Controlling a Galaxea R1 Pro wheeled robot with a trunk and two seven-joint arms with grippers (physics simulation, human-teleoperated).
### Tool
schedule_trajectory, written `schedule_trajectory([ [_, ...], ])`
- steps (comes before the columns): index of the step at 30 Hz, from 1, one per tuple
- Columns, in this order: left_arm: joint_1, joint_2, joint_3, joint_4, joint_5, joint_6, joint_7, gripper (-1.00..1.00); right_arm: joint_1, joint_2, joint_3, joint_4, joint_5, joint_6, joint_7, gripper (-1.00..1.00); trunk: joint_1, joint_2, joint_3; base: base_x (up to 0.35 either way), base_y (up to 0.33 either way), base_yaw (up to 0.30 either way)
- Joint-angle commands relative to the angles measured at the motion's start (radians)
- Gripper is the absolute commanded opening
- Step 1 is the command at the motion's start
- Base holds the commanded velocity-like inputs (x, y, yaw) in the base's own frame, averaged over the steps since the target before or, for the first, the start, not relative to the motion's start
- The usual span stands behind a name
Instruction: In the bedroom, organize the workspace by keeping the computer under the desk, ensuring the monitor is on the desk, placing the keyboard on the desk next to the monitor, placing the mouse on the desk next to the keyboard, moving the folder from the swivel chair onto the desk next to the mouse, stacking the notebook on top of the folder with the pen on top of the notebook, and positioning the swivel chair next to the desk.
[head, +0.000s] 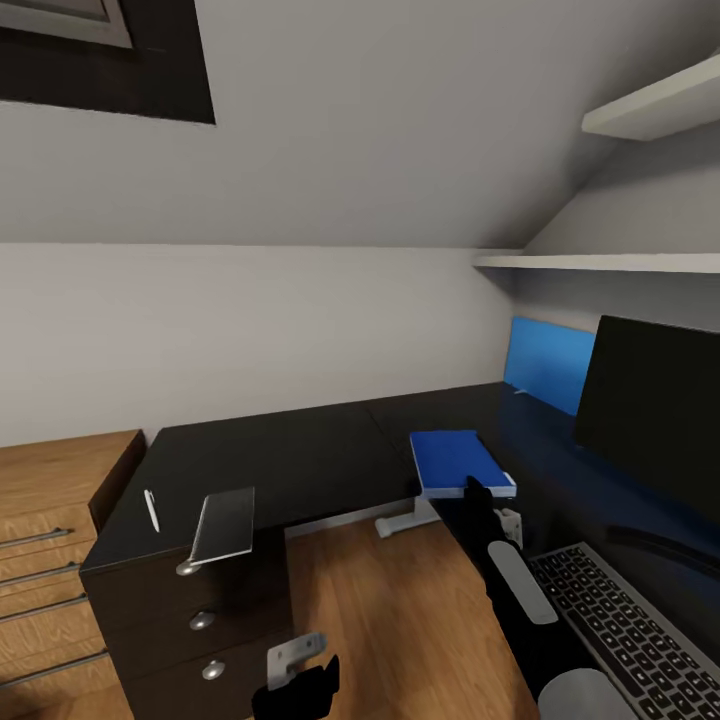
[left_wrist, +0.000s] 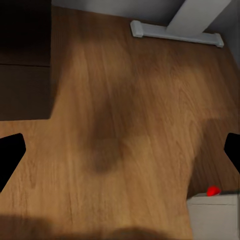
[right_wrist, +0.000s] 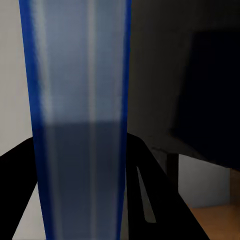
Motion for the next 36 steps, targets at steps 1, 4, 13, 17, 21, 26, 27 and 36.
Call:
schedule_trajectory([
  [1, -0.002, 0.001, -0.003, -0.001, 0.007, -0.006, 0.004, 1.0, -0.002, -0.006, 0.003, -0.001, -0.011, -0.007, -0.008, -1.0, 0.0, -0.001, -0.001, 0.111, -0.113, 0.0],
  [4, -0.001, 0.001, -0.004, -0.001, 0.008, -0.007, 0.004, 1.0, -0.005, -0.017, 0.004, -0.001, -0.011, -0.006, -0.043, -1.0, 0.0, -0.001, -0.001, 0.048, -0.049, 0.0],
  [13, -0.001, 0.0, -0.038, 0.003, 0.008, -0.007, 0.004, 1.0, -0.018, -0.023, 0.003, -0.001, -0.009, 0.11, -0.09, -1.0, 0.0, -0.001, -0.001, 0.078, -0.091, 0.0],
  [17, -0.002, 0.0, -0.04, 0.004, 0.008, -0.007, 0.004, 1.0, -0.019, -0.022, 0.003, -0.001, -0.009, 0.117, -0.098, -1.0, 0.0, -0.001, -0.001, 0.037, -0.026, 0.0],
  [21, -0.002, 0.0, -0.04, 0.004, 0.008, -0.007, 0.004, 1.0, -0.019, -0.021, 0.003, -0.001, -0.009, 0.117, -0.099, -1.0, 0.0, -0.001, -0.001, 0.183, -0.004, 0.0],
  [26, -0.001, 0.0, -0.041, 0.004, 0.008, -0.007, 0.004, 1.0, -0.019, -0.021, 0.003, -0.001, -0.009, 0.117, -0.099, -1.0, 0.0, -0.001, -0.001, 0.049, 0.0, 0.0],
  [27, -0.001, 0.0, -0.041, 0.004, 0.008, -0.007, 0.004, 1.0, -0.019, -0.021, 0.003, -0.001, -0.009, 0.117, -0.099, -1.0, 0.0, -0.001, -0.001, 0.075, 0.0, 0.0],
  [36, -0.001, 0.0, -0.039, 0.004, 0.01, -0.006, 0.003, 1.0, -0.019, -0.021, 0.003, -0.001, -0.009, 0.117, -0.099, -1.0, 0.0, -0.001, -0.001, 0.118, -0.004, 0.0],
])
